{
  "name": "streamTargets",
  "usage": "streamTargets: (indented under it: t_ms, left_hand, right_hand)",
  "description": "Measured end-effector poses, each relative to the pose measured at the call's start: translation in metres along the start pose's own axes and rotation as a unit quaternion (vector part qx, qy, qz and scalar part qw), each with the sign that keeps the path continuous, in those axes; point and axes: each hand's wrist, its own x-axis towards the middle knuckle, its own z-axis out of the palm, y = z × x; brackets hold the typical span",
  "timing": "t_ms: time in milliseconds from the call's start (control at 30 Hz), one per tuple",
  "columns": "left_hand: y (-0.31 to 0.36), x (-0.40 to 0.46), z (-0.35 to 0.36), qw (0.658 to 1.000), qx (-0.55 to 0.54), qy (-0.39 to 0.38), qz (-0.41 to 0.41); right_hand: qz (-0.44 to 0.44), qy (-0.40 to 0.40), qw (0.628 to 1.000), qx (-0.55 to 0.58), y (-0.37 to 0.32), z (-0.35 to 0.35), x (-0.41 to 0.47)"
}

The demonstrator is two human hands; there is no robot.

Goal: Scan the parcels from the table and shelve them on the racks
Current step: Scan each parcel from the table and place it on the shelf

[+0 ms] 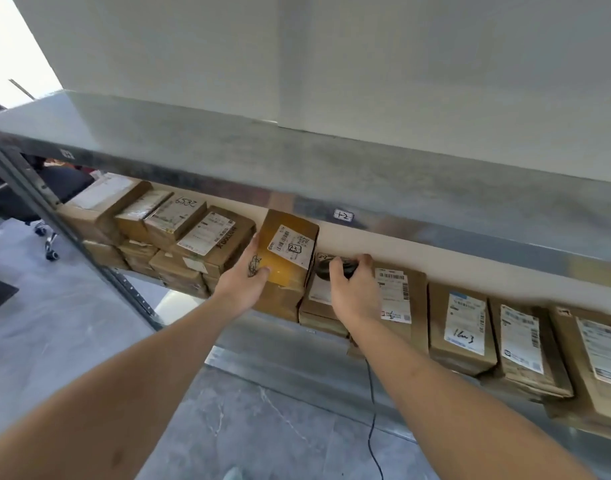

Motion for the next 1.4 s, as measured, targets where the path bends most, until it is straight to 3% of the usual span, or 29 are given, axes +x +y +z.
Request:
streamTargets:
  t_ms: [167, 267, 433, 500, 667, 1167, 1400]
  left_hand:
    - [-0.013, 0.04, -0.022, 0.998, 0.059, -0.018, 0.021]
    - [-0.022, 0.063, -0.031, 0.986, 0.152, -0.026, 0.064]
    - [-0.013, 0.076, -0.045, 0.911, 0.386, -0.035, 0.144]
    - [-0.009, 0.076, -0.047, 0.879, 0.429, -0.03, 0.204]
    - [-0.018, 0.085, -0.042, 0.842, 0.411, -0.107, 0.332]
    - [-0.012, 0.081, -0.041, 0.829, 0.439, -0.135, 0.319]
    - [0.027, 0.039, -0.022, 0.796, 0.426, -0.155, 0.401]
  right_hand:
    - [0.034, 0.015, 0.999, -0.008, -0.024, 0.036, 0.013]
    - [0.051, 0.033, 0.998, -0.018, -0.033, 0.057, 0.015]
    - [0.11, 0.045, 0.992, -0.038, -0.036, 0.078, 0.013]
    - [0.121, 0.044, 0.991, -0.035, -0.037, 0.083, 0.01]
    - [0.108, 0.051, 0.993, -0.023, -0.046, 0.092, 0.004]
    - [0.116, 0.105, 0.988, 0.0, -0.053, 0.087, -0.015]
    - [0.136, 0.183, 0.973, 0.039, -0.042, 0.046, -0.059]
